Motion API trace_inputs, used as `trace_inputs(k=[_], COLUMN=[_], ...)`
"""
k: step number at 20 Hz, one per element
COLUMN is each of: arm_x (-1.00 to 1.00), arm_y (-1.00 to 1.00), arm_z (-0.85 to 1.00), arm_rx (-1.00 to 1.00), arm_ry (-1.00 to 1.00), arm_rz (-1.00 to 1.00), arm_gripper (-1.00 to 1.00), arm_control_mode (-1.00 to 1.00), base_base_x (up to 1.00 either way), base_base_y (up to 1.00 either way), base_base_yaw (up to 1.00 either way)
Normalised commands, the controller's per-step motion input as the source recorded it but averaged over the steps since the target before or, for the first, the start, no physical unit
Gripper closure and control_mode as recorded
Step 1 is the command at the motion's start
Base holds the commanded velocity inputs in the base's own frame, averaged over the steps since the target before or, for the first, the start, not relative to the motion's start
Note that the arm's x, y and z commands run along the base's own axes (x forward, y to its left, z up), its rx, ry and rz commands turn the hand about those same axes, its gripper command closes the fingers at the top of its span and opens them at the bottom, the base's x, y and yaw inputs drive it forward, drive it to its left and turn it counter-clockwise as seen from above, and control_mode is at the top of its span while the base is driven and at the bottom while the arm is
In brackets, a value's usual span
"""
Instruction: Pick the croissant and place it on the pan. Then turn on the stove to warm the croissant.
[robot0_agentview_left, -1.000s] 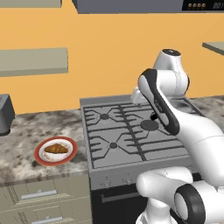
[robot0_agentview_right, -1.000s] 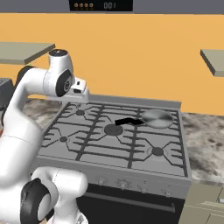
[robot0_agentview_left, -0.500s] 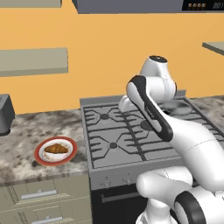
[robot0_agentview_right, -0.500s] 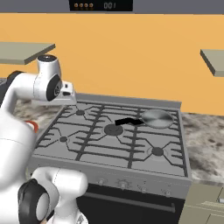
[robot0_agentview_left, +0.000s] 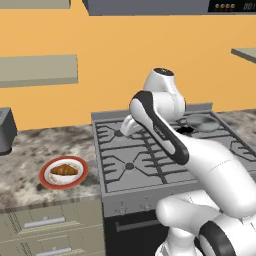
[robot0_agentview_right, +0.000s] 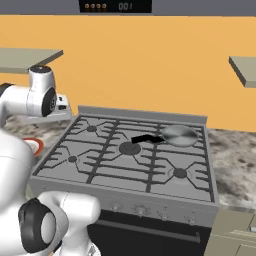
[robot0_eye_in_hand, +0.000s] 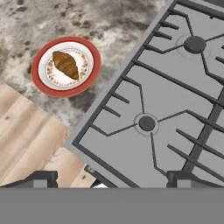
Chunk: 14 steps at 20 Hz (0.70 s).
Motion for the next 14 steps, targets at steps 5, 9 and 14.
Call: trace_inputs(k=[5,9,14], arm_x=[-0.15,-0.15,-0.02], arm_y=[0.51,0.40,0.30], arm_z=[-0.22,-0.30,-0.28], arm_rx=[-0.01,-0.05,-0.02], arm_ry=[0.00,0.00,0.01], arm_rz=[0.15,0.06,0.03], arm_gripper=[-1.00,-1.00,-1.00], arm_control_mode=[-1.00,-1.00,-1.00], base_base_x=[0.00,0.00,0.00], base_base_y=[0.00,0.00,0.00], base_base_yaw=[0.00,0.00,0.00])
